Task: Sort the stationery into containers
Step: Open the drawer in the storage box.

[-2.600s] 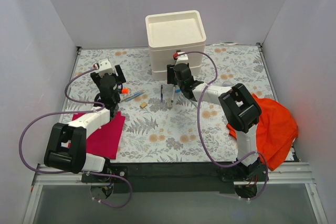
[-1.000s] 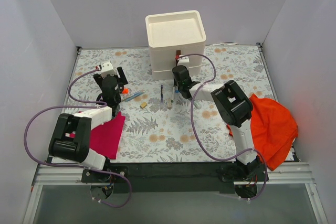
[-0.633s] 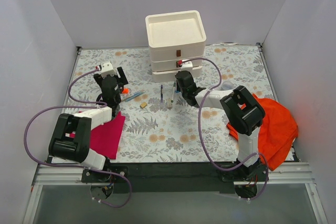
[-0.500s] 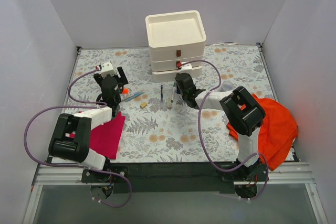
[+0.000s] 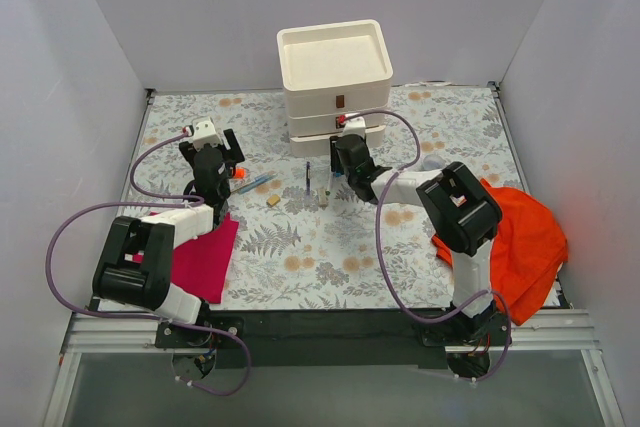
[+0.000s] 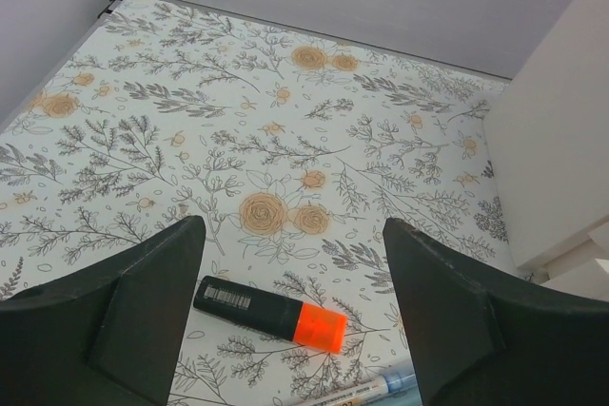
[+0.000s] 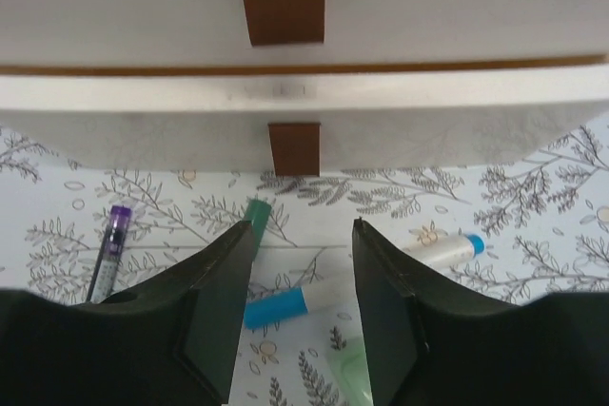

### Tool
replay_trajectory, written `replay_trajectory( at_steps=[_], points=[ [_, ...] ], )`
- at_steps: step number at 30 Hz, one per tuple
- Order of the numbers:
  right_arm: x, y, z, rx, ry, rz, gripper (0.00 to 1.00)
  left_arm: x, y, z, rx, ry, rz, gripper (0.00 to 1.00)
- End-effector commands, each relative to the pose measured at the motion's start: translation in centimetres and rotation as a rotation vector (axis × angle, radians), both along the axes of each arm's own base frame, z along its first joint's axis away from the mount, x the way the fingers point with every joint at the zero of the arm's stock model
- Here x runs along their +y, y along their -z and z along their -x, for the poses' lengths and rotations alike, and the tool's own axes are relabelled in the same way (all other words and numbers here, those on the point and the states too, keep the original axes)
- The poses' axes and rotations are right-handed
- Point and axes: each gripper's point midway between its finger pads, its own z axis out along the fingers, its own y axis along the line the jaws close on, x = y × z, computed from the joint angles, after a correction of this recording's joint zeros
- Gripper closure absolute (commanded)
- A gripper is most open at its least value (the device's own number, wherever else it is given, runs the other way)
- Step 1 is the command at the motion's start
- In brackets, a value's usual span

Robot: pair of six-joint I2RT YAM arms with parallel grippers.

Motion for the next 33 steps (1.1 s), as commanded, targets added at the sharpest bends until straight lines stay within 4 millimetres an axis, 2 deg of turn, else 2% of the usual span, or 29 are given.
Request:
replay_trajectory(
  at_steps=[1,2,8,13,19,20,21,22,27,28,31,33],
  points=[
    [1.5,-3.0,-3.3,-0.105,-0.003,-0.063,0.44,-0.2,-0.6,0.1,-0.025,0.005,0.009,0.24],
    [1.5,-2.5,-3.5,-0.098,-0.004,-0.061,0.44,-0.1,-0.5,0.0,-0.023,0.004,0.008,0.24],
    [2.1,-2.1,-5.2,-0.102,-0.011,-0.070,0.50,0.1,-0.1,0.0,-0.016,-0.004,0.003,0.24],
    [2.4,-1.6,-5.8,-0.099,-0.013,-0.073,0.56,0.0,0.1,-0.2,-0.018,0.001,0.005,0.24],
    [2.6,-1.7,-5.6,-0.097,-0.027,-0.075,0.76,-0.1,0.4,-0.3,-0.012,0.007,0.013,0.24],
    [2.5,-1.6,-5.6,-0.095,-0.029,-0.073,0.89,-0.1,0.4,-0.3,-0.012,0.007,0.013,0.24],
    [2.4,-1.6,-5.5,-0.094,-0.026,-0.070,0.96,-0.1,0.3,-0.3,-0.014,0.007,0.014,0.24],
    [2.3,-1.6,-5.4,-0.095,-0.022,-0.069,0.99,0.0,0.4,-0.3,-0.011,0.006,0.013,0.24],
    [1.6,-1.8,-4.6,-0.092,-0.017,-0.057,0.99,-0.2,0.4,-0.3,-0.013,0.014,0.020,0.24],
    [1.3,-1.2,-4.2,-0.080,-0.018,-0.049,0.99,-0.2,0.4,-0.3,-0.012,0.014,0.021,0.24],
    [1.0,-2.1,-3.4,-0.086,-0.026,-0.054,0.99,-0.2,0.4,-0.2,-0.014,0.017,0.024,0.24],
    [0.7,-1.7,-2.5,-0.072,-0.033,-0.041,0.99,-0.3,0.4,-0.1,-0.013,0.020,0.025,0.24]
  ],
)
